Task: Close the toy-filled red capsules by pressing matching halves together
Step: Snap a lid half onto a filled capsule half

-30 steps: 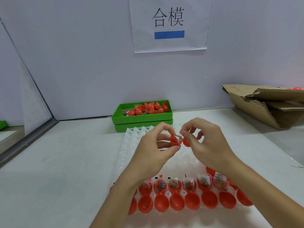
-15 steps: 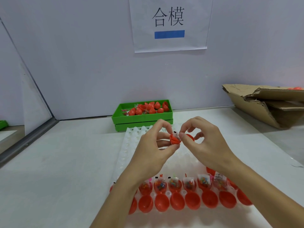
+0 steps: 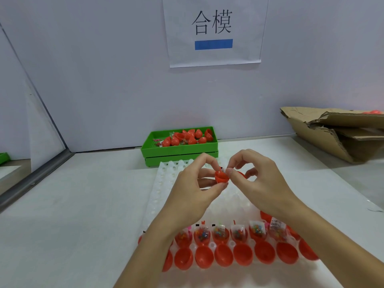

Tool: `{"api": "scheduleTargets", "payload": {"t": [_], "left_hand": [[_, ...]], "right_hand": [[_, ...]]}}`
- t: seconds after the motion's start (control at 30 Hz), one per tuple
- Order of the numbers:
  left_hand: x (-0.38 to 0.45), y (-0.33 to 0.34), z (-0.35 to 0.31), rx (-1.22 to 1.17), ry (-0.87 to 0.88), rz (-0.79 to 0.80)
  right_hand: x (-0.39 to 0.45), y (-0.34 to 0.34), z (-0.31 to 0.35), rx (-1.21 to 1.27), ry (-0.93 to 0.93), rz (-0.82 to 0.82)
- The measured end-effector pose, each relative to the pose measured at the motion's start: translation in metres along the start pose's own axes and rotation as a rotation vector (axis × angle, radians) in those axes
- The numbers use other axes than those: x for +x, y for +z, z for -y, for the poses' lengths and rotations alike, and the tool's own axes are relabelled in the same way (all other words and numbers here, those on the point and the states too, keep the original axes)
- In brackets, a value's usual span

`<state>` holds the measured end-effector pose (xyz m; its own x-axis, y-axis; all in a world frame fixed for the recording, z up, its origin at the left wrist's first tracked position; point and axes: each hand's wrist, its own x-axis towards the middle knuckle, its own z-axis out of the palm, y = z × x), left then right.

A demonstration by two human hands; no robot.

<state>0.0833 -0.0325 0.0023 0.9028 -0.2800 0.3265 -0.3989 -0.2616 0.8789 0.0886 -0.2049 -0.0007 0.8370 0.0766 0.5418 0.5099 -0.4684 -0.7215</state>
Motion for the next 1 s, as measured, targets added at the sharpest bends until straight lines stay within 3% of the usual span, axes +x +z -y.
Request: {"api": "scheduleTargets", "payload": {"t": [0.47, 1.0], "left_hand": [[-0.0003, -0.0008, -0.0011, -0.013, 0.015, 0.013], [-0.0007, -0.0002, -0.0023, -0.023, 0.05, -0.015]], "right_hand": [[0.0026, -0.0069, -0.0032, 0.087, -0.077, 0.049], [0.0028, -0.0088, 0.0052, 0.184, -0.094, -0.059]]}}
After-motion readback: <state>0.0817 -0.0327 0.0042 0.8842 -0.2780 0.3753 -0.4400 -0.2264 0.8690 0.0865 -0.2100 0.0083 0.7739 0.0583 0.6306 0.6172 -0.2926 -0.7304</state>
